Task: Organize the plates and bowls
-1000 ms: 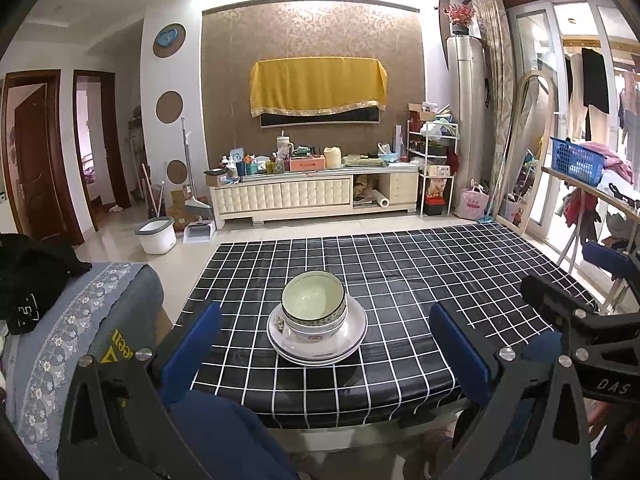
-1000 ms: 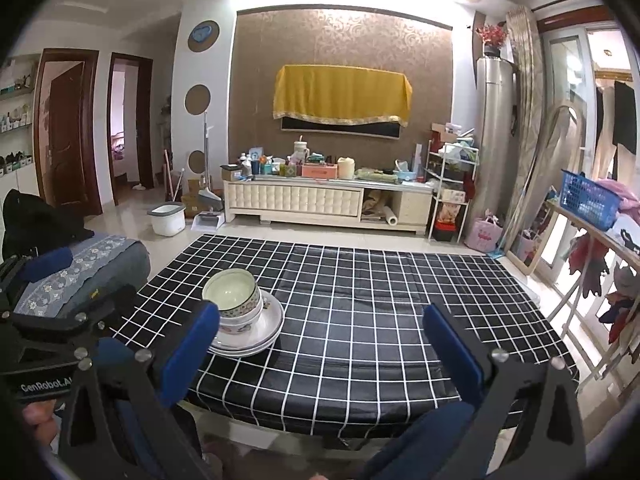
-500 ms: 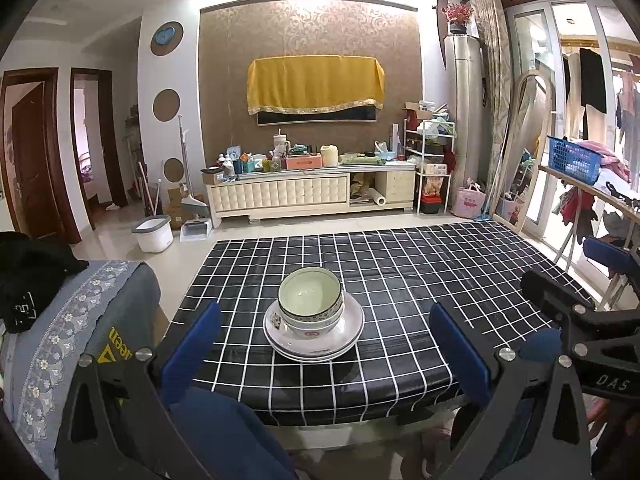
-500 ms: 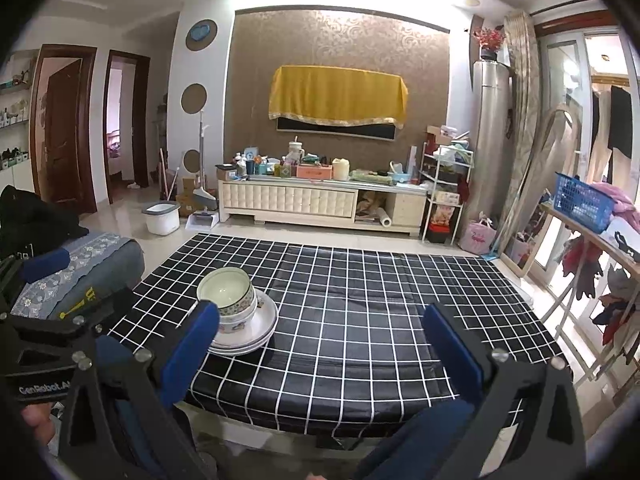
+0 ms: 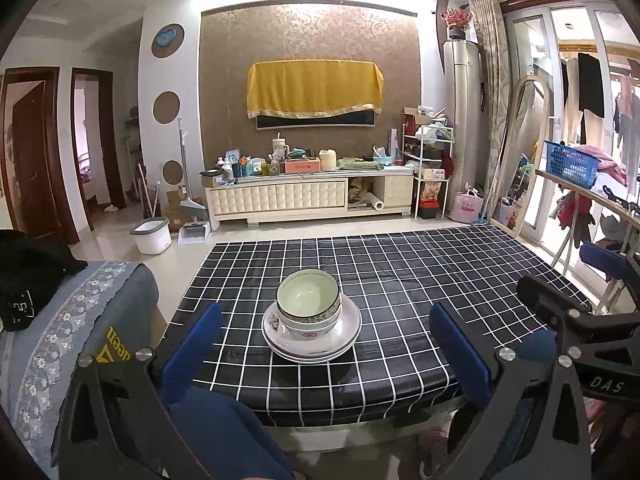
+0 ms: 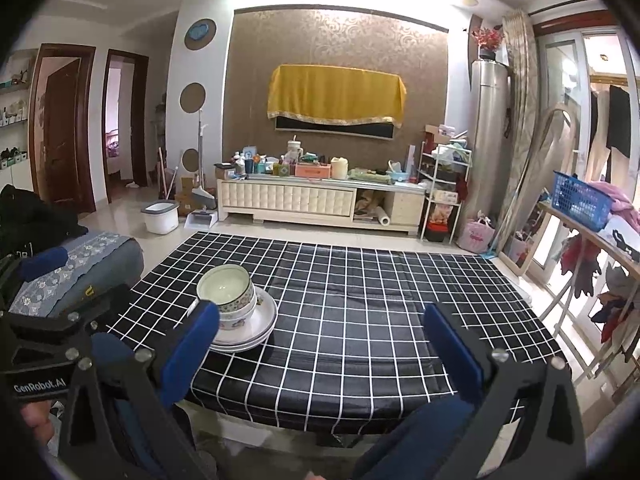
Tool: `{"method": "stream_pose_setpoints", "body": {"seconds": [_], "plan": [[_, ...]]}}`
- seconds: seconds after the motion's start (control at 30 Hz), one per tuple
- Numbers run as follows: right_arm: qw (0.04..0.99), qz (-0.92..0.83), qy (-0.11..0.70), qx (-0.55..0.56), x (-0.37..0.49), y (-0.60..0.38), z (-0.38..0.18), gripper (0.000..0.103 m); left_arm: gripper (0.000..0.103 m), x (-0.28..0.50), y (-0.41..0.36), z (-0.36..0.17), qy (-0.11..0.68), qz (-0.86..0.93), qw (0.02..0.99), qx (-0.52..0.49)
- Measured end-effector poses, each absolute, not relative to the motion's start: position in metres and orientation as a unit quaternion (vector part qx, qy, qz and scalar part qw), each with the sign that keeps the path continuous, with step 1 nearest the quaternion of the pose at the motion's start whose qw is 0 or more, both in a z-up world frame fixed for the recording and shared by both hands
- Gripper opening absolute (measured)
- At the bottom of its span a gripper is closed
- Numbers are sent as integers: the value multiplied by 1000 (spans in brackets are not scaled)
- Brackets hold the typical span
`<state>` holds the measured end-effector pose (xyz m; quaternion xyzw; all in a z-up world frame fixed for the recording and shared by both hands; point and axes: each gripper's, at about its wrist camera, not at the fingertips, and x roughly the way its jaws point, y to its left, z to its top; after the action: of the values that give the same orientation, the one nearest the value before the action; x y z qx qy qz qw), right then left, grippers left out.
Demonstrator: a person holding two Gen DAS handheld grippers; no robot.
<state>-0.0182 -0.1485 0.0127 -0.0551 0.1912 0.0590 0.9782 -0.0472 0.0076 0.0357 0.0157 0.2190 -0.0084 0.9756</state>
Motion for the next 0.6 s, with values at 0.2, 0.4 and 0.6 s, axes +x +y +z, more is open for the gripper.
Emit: {"method": "stream_pose_setpoints", "body": {"seconds": [0.2, 0.4, 0.6], "plan": [[978, 60, 190, -56, -19, -149, 12, 103, 103, -47, 10, 33, 223, -11, 975, 8], [978, 60, 193, -55, -18, -149, 11, 103, 103, -49, 10, 31, 224, -8, 974, 13], [978, 58, 194, -55, -18, -150, 11, 103, 103, -49, 10, 30, 225, -8, 974, 13]]}}
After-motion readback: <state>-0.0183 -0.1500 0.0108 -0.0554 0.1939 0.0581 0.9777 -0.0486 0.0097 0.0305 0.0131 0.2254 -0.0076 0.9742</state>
